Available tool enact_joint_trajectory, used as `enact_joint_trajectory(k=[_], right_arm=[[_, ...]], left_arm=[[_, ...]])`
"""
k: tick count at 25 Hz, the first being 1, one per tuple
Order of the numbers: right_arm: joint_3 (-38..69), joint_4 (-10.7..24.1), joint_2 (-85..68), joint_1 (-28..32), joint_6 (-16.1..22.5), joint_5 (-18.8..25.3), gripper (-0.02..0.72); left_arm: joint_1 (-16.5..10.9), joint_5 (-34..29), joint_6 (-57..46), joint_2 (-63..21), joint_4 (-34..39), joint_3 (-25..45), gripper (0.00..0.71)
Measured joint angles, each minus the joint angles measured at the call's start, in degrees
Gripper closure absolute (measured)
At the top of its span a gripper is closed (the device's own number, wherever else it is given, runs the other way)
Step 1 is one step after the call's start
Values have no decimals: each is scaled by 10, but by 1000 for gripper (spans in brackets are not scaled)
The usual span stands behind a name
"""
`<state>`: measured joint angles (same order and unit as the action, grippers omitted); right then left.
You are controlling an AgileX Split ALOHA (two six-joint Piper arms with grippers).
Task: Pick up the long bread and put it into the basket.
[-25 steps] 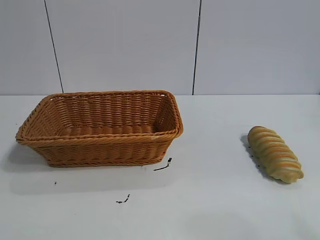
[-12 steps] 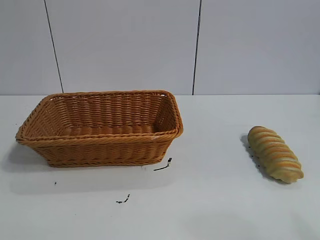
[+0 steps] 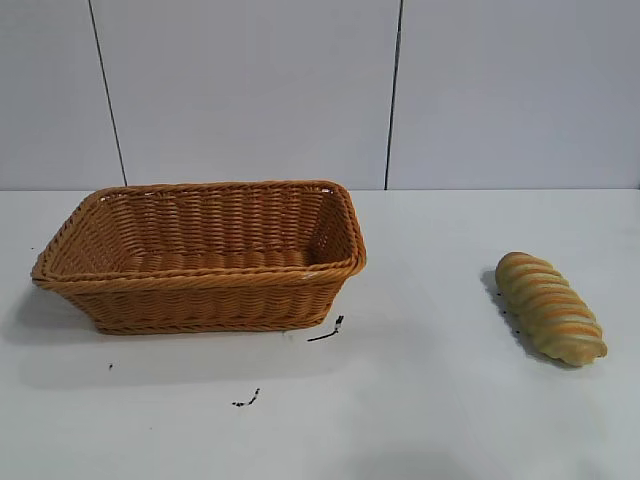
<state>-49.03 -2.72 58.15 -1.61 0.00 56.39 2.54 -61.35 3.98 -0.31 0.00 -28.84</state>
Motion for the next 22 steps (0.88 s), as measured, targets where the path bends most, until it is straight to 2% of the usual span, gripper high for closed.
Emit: enact_joint_trajectory(k=[7,14,22], right_arm=[[-98,2,218,0,-11,-26,10],[-180,-5,363,-1,-24,-52,10],[-195,0,469,-10,-26,-104,10]], left_arm=[[0,0,0,0,0,0,14],[0,0,0,0,0,0,14],[0,0,0,0,0,0,14]])
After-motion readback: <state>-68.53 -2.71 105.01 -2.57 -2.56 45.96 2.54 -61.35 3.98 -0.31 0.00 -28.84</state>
